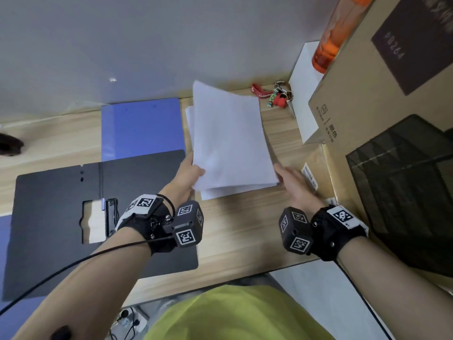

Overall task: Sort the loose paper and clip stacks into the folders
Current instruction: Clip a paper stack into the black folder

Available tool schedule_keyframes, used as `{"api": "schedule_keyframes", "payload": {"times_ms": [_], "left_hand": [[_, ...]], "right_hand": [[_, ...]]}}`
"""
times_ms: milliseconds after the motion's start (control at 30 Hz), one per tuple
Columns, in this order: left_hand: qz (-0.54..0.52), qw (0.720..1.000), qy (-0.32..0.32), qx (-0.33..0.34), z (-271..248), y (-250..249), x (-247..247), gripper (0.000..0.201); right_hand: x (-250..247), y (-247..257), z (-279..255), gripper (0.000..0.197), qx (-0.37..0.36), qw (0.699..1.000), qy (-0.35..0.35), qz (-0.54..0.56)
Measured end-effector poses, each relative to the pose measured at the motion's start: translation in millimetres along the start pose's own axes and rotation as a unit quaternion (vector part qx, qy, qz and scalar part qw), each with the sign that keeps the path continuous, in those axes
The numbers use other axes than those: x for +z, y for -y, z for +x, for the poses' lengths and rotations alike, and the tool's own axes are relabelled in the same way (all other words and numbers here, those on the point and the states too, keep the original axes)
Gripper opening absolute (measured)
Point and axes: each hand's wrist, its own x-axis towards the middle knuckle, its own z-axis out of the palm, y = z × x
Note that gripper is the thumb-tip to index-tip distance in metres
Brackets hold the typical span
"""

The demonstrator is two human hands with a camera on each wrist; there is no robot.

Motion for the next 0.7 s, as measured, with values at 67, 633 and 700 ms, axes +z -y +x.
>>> {"api": "schedule_keyframes", "payload": {"times_ms": [67,633,700], "left_hand": [[0.027,0.999,0.016,0.017,-10,4,-19,0.054],[0.015,0.952,-0.143,0.270,-66,-17,-188,0.055],[0.009,0.953,-0.137,0.271,-67,-15,-210,0.058]], "right_hand": [[7,4,1,0.029,-0.004,0.999,0.049,0.014],[181,94,-114,0.024,-0.321,0.937,0.120,0.073],[203,94,-124,0.026,-0.321,0.934,0.142,0.073]]}}
